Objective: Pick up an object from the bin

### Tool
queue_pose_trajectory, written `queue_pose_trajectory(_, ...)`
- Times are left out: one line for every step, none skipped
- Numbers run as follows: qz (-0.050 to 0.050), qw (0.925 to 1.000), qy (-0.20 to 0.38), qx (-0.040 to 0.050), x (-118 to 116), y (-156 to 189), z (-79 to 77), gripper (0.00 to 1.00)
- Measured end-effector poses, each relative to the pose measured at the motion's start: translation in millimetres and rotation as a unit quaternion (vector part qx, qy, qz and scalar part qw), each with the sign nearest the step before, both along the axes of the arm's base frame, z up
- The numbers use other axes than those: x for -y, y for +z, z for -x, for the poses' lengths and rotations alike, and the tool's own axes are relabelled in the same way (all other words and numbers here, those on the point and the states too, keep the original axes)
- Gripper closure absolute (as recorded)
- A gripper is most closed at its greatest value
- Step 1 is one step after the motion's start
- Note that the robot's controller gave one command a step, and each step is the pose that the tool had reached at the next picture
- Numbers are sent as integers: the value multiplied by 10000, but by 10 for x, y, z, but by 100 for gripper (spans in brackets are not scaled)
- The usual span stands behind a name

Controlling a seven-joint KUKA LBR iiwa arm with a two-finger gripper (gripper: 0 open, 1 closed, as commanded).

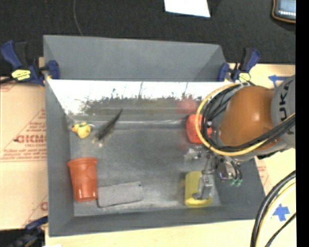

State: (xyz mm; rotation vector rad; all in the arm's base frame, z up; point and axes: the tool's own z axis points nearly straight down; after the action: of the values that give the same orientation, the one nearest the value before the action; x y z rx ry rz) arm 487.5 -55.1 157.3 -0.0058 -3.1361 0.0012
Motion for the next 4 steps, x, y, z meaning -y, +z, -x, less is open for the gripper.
queue_pose_trajectory(6,10000,20,40,1,38,-19,0)
queue_pose_trajectory(19,9986,516,125,300,-847,113,0)
queue_pose_trajectory(17,9990,435,115,1060,-568,-145,0)
queue_pose_trajectory(-11,9888,-1491,102,1080,-568,-270,0)
